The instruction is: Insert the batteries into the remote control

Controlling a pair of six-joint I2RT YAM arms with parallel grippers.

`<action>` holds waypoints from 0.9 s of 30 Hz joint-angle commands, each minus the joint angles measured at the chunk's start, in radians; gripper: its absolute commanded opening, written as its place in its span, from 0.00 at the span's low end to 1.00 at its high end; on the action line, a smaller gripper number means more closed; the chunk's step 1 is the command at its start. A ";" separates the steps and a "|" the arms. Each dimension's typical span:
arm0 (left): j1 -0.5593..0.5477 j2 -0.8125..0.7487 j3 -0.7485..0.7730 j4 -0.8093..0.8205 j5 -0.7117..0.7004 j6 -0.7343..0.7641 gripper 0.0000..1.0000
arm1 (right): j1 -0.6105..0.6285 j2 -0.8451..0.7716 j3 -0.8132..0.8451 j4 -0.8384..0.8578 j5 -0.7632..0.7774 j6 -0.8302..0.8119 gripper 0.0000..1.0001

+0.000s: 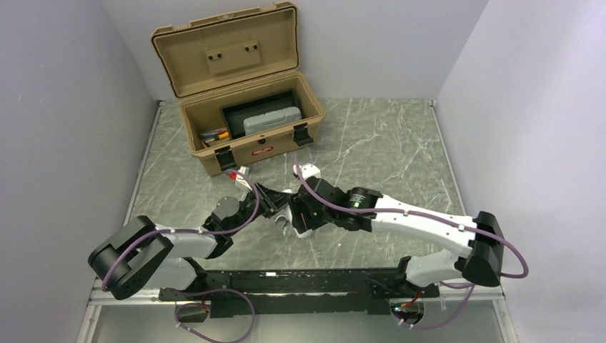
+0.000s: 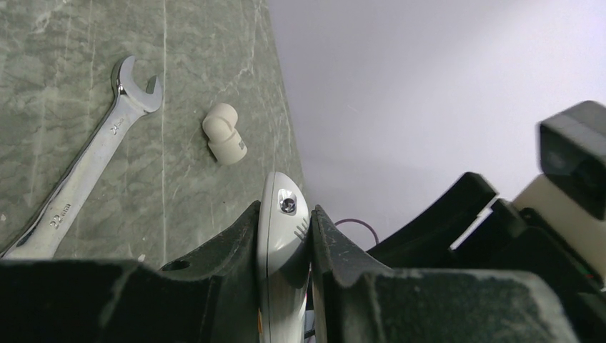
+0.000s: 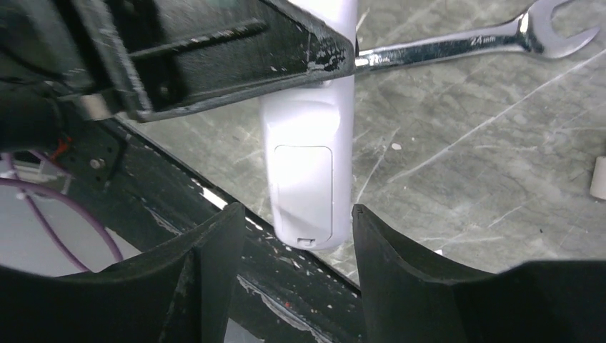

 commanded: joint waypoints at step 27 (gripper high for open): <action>-0.006 -0.307 0.019 -0.193 0.072 -0.017 0.00 | -0.258 -0.490 -0.503 0.652 -0.576 0.130 0.80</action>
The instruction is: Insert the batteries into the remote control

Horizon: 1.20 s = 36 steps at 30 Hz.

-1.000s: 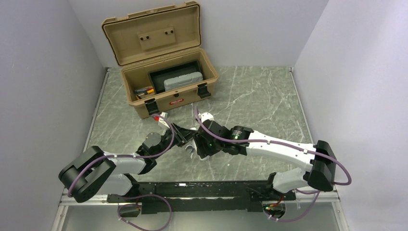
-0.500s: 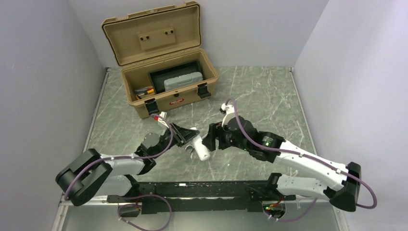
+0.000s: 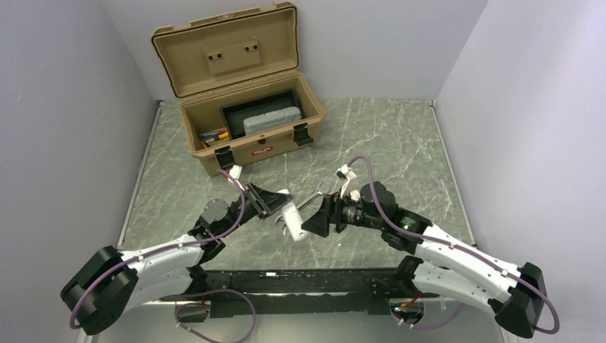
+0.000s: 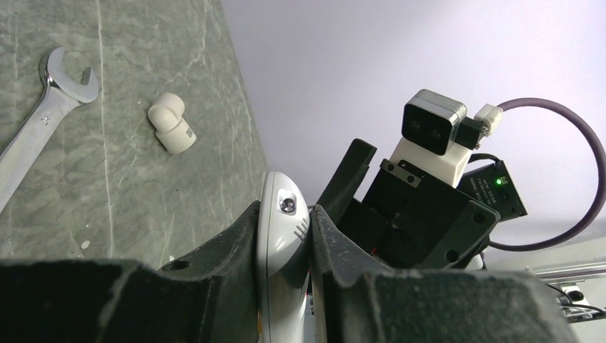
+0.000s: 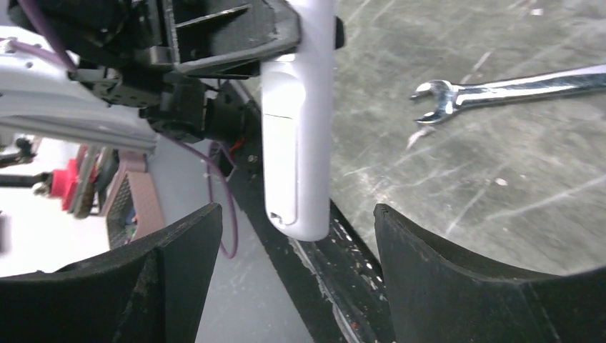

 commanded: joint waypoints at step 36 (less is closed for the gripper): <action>-0.005 -0.023 0.018 0.095 0.046 -0.041 0.00 | -0.004 0.128 -0.092 0.371 -0.202 0.136 0.53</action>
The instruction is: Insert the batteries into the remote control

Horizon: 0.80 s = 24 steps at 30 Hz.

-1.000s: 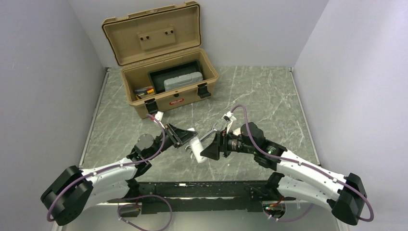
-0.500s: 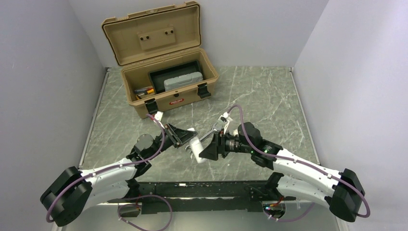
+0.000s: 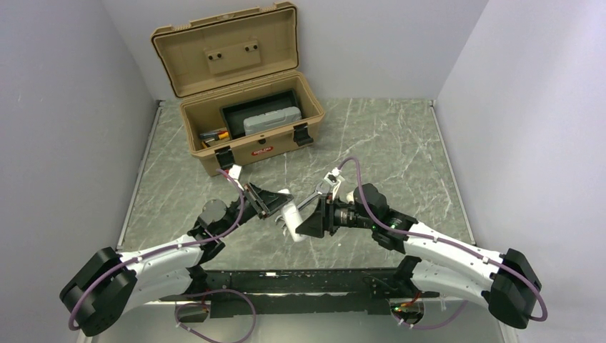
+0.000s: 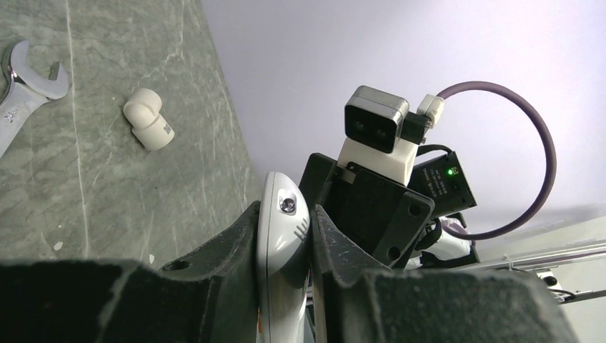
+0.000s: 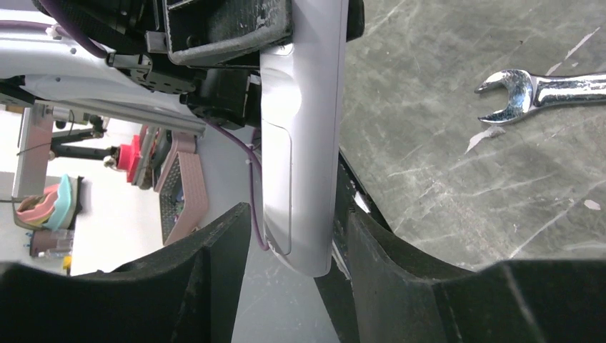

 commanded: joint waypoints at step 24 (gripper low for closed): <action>-0.004 -0.018 0.020 0.069 0.015 -0.010 0.00 | -0.004 0.026 0.011 0.072 -0.017 0.016 0.42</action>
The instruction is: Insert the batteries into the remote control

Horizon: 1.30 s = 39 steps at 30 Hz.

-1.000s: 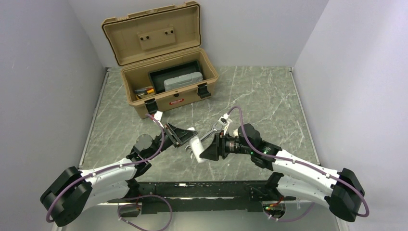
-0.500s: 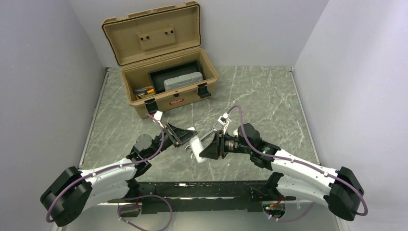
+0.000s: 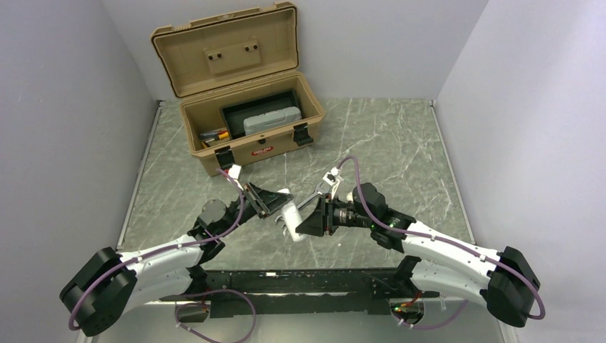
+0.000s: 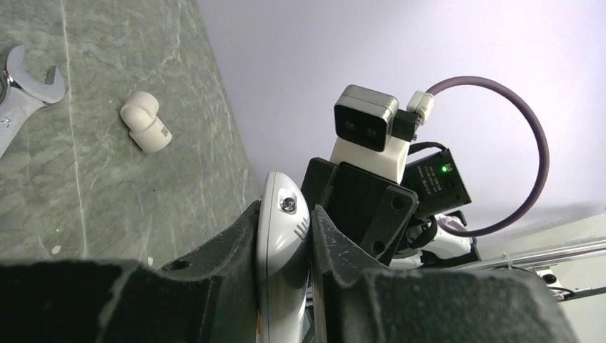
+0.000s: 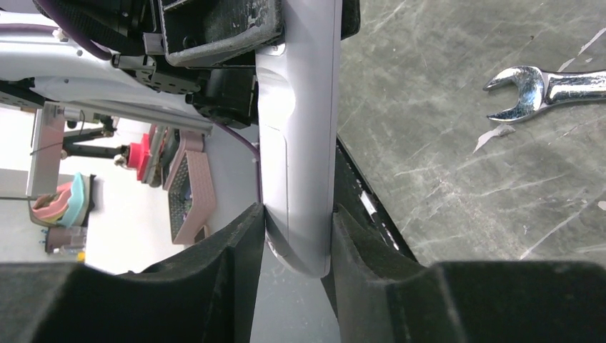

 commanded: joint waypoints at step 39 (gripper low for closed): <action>-0.005 -0.018 0.013 0.072 0.018 -0.019 0.00 | -0.022 -0.037 -0.068 0.154 -0.003 0.048 0.29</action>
